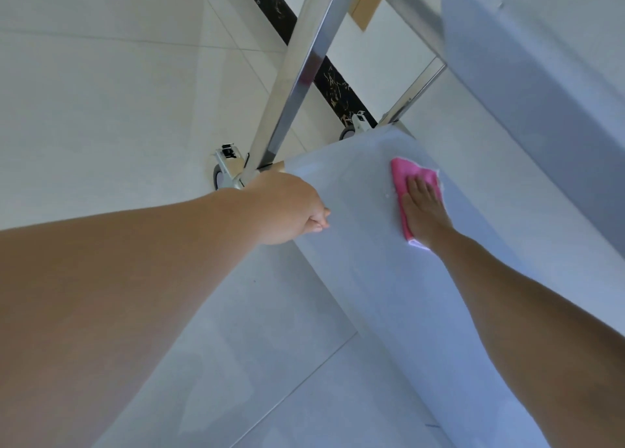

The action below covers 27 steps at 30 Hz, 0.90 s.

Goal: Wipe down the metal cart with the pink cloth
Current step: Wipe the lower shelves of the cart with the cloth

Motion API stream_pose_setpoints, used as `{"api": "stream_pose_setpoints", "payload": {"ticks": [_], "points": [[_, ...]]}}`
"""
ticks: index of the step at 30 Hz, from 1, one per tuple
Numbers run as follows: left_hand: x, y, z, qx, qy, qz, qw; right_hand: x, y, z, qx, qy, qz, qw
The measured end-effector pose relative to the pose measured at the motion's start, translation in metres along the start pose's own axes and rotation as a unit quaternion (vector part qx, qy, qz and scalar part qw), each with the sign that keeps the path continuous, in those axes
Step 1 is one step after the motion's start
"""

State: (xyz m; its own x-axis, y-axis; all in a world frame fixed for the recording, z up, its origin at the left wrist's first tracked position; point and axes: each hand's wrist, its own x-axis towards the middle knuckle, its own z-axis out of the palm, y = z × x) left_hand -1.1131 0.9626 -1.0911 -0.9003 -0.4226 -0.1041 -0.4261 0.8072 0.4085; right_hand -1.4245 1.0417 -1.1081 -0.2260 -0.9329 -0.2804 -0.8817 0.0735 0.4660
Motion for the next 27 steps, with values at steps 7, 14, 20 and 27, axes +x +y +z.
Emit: {"api": "stream_pose_setpoints", "payload": {"ticks": [7, 14, 20, 27], "points": [[0.01, 0.011, -0.024, 0.087, -0.121, 0.037, 0.988, -0.049, -0.068, -0.024, 0.032, 0.009, -0.05, 0.998], [0.016, -0.002, -0.026, 0.055, -0.023, 0.083, 0.995, -0.088, -0.114, -0.041, 0.241, 0.033, 0.045, 0.969], [0.024, -0.006, -0.026, 0.106, 0.002, 0.006, 0.994, -0.101, -0.117, -0.045, 0.269, 0.032, 0.032, 0.962], [0.042, -0.01, -0.036, 0.178, -0.029, 0.022, 0.983, -0.058, -0.062, -0.022, 0.235, 0.031, 0.076, 0.969]]}}
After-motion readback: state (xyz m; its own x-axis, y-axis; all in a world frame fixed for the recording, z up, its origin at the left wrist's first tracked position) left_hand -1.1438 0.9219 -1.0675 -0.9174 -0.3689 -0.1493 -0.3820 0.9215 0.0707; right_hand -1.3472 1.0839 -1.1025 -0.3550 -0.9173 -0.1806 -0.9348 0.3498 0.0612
